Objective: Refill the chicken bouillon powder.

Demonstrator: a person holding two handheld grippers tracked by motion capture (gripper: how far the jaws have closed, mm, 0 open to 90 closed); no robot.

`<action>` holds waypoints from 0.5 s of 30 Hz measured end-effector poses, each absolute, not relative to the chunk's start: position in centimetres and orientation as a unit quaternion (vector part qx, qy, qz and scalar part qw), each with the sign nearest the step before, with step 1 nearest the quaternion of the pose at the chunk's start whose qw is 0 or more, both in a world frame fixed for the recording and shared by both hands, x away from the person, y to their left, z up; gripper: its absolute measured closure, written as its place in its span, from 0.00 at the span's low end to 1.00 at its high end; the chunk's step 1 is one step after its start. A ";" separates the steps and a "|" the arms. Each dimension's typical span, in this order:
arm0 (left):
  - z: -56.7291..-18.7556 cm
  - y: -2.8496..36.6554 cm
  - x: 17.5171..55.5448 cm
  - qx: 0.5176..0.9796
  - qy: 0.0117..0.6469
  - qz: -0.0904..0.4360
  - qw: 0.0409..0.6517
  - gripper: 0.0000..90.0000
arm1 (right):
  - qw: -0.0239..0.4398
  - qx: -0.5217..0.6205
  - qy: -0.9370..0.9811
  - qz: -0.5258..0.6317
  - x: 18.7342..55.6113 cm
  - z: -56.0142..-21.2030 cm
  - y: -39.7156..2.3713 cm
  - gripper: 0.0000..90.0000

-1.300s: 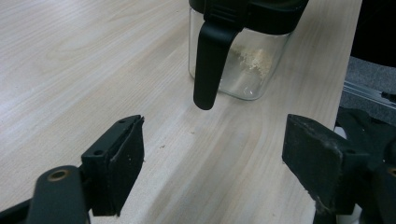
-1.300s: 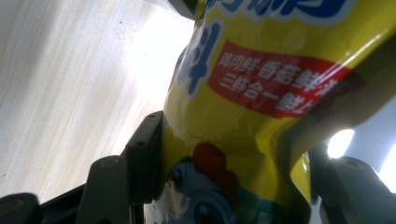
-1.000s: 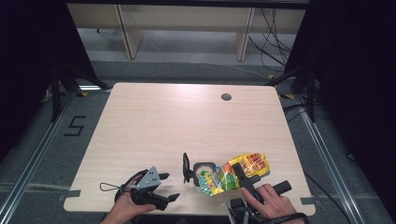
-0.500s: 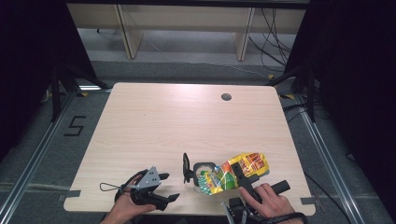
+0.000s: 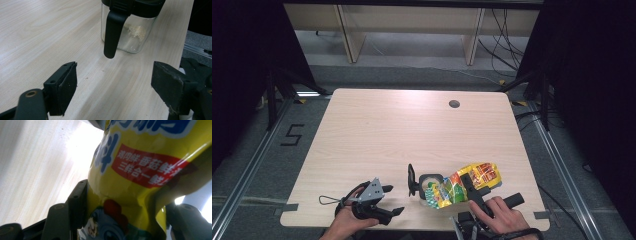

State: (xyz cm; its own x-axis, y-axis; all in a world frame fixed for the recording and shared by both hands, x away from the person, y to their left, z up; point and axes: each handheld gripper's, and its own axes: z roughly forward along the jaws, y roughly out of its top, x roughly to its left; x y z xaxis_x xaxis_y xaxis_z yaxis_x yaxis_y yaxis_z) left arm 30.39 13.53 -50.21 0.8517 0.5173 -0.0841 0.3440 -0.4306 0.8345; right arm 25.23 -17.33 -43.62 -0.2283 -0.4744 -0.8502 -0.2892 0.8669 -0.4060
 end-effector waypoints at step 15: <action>-50.0 13.7 30.5 0.847 0.249 0.089 0.462 0.23 | 0.571 -0.236 0.783 -0.078 25.2 -43.7 -17.7 0.47</action>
